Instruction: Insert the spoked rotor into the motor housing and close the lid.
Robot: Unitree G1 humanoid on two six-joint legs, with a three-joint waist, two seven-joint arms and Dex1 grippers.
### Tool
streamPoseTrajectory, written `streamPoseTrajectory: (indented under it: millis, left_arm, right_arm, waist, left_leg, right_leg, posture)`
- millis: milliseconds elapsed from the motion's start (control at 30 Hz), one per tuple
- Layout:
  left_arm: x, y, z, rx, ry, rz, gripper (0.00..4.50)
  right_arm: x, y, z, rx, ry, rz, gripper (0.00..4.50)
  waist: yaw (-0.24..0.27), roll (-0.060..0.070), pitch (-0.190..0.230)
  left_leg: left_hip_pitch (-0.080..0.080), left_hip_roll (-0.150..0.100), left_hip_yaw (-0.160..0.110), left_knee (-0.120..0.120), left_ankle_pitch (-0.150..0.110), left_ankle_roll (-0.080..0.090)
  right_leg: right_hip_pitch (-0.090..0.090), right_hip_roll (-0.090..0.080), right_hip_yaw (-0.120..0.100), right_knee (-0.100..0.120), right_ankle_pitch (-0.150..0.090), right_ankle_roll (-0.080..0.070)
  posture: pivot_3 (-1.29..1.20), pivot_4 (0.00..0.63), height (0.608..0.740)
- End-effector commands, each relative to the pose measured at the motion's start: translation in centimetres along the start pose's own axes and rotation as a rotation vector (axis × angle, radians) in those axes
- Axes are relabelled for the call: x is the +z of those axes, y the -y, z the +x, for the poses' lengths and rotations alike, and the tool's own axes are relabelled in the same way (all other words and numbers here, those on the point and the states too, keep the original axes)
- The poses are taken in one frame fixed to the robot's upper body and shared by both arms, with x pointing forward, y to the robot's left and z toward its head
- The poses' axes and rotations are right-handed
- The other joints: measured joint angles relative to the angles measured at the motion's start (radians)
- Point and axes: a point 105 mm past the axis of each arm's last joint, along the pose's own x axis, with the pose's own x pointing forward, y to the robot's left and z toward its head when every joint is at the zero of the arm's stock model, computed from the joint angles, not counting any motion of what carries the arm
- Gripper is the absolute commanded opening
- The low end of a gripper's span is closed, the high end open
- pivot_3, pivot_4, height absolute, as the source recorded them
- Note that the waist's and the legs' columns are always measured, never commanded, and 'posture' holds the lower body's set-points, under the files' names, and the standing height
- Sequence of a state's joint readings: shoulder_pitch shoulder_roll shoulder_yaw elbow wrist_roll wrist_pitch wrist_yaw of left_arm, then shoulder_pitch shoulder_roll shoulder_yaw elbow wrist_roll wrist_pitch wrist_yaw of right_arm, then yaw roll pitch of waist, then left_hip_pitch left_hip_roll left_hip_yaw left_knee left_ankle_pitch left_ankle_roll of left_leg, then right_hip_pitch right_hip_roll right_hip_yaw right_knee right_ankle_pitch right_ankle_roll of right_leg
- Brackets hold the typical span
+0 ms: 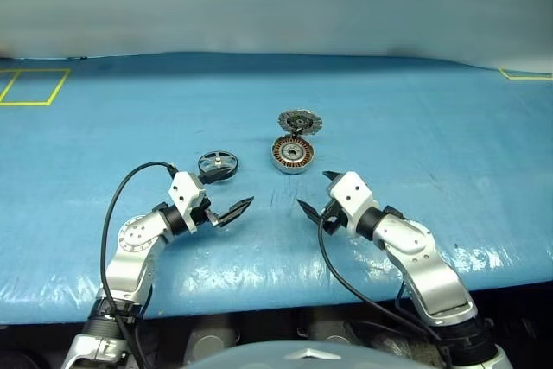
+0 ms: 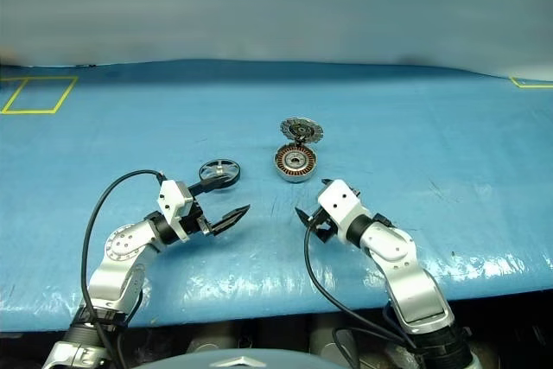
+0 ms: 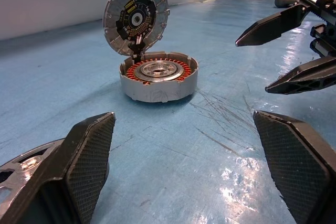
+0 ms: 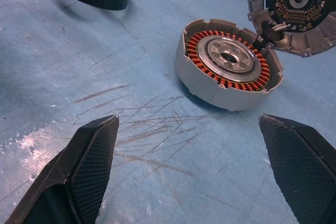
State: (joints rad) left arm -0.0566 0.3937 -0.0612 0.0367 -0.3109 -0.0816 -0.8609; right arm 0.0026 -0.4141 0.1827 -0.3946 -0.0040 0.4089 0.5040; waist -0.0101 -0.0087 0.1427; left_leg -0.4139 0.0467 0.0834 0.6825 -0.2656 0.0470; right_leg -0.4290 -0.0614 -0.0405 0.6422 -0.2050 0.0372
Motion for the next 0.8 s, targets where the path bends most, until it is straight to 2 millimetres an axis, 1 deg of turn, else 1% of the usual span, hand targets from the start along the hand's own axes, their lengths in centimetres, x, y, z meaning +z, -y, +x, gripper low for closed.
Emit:
streamPoseTrajectory:
  millis: [33, 233, 533, 600, 800]
  left_arm:
    - [1.3, 0.15, 0.34, -0.014, 0.041, 0.021, 4.5]
    - [1.63, 0.16, 0.46, -0.005, 0.042, 0.031, 4.5]
    - [1.64, 0.19, 0.47, 0.003, 0.048, 0.025, 4.5]
    - [1.65, 0.11, 0.47, 0.004, 0.047, 0.036, 4.5]
    - [1.6, -0.06, 0.48, 0.009, 0.044, 0.045, 4.5]
  right_arm:
    - [1.12, 0.49, -0.03, -0.02, 0.043, -0.024, 4.48]
    - [1.16, 0.58, 0.03, -0.02, 0.043, -0.029, 4.48]
    - [1.25, 0.51, 0.24, -0.014, 0.045, -0.032, 4.48]
    - [1.18, 0.48, 0.31, -0.006, 0.031, -0.073, 4.48]
    - [1.2, 0.28, 0.55, 0.011, 0.025, -0.064, 4.48]
  waist:
    - [0.0, 0.0, 0.0]
    - [0.0, 0.0, 0.0]
    - [0.0, 0.0, 0.0]
    - [0.0, 0.0, 0.0]
    - [0.0, 0.0, 0.0]
  left_leg:
    - [0.0, 0.0, 0.0, 0.0, 0.0, 0.0]
    - [0.0, 0.0, 0.0, 0.0, 0.0, 0.0]
    - [0.0, 0.0, 0.0, 0.0, 0.0, 0.0]
    - [0.0, 0.0, 0.0, 0.0, 0.0, 0.0]
    - [0.0, -0.001, 0.0, 0.0, 0.0, 0.0]
  right_leg:
    - [0.0, 0.0, 0.0, 0.0, 0.0, 0.0]
    - [0.0, 0.0, 0.0, 0.0, 0.0, 0.0]
    - [0.0, 0.0, 0.0, 0.0, 0.0, 0.0]
    - [0.0, 0.0, 0.0, 0.0, 0.0, 0.0]
    - [0.0, 0.0, 0.0, 0.0, 0.0, 0.0]
  posture:
    - [0.0, 0.15, 0.74]
    - [0.0, 0.15, 0.74]
    - [0.0, 0.15, 0.74]
    - [0.0, 0.15, 0.74]
    - [0.0, 0.15, 0.74]
